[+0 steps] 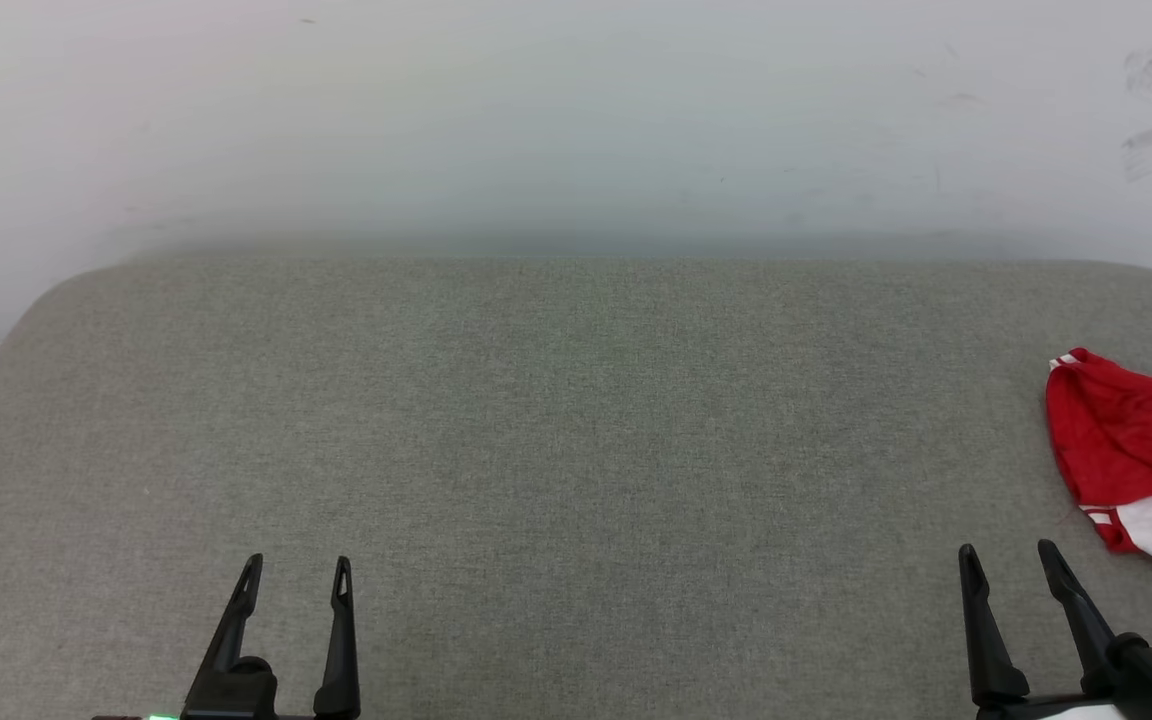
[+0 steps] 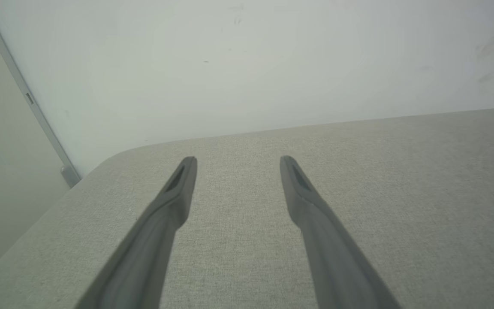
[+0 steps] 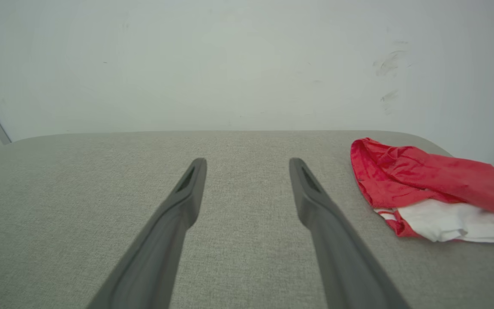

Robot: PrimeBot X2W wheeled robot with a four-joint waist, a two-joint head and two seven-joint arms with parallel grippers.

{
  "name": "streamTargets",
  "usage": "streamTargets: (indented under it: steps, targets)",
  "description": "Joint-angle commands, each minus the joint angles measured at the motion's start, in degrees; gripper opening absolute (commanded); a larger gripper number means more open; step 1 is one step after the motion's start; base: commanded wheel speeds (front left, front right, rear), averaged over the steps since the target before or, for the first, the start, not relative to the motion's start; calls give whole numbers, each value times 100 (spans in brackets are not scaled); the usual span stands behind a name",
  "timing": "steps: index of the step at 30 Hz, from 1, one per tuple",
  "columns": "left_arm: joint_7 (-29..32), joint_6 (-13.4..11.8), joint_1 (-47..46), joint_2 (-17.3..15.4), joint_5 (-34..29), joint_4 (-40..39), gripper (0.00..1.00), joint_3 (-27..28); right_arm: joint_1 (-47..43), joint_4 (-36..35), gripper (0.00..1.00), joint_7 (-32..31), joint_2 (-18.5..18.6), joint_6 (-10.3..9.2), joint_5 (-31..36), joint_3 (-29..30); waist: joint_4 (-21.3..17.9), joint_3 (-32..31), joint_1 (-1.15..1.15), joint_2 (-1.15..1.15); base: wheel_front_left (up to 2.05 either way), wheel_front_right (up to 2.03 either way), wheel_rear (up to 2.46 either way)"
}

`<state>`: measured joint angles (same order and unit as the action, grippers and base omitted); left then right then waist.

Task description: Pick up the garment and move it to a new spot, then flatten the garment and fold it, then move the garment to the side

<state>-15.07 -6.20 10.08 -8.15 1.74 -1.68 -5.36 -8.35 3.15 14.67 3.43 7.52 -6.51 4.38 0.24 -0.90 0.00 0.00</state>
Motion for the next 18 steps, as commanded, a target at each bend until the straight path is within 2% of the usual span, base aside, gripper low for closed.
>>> streamTargets:
  steps: [1, 3, 4, 9, 18]
  targets:
    - [-12, 22, -31, 25, 11, 24, 100, 22, -72, -13, 100, 33, -30, -7, -3, -18, 1, 3, 0, 0, 0, 0, 0]
    - [-12, 50, -34, 31, 6, 50, 100, 51, -79, -8, 100, 39, -33, -7, -10, -38, -1, 5, 0, 0, 0, 0, 0]
    - [0, 35, -2, 14, 1, 45, 0, 40, -10, 1, 0, 4, -4, 1, -1, -36, -1, 5, 0, 0, 0, 0, 0]
    - [32, 57, 48, 37, 61, 271, 0, 0, -23, 228, 0, -19, -7, 2, -65, -49, -1, 6, 0, 0, 0, 0, 0]
    - [228, 203, -146, 35, 1248, 394, 0, 71, 161, 322, 0, -241, 25, 1, -1164, -64, -3, 14, 0, 0, 0, 0, 0]
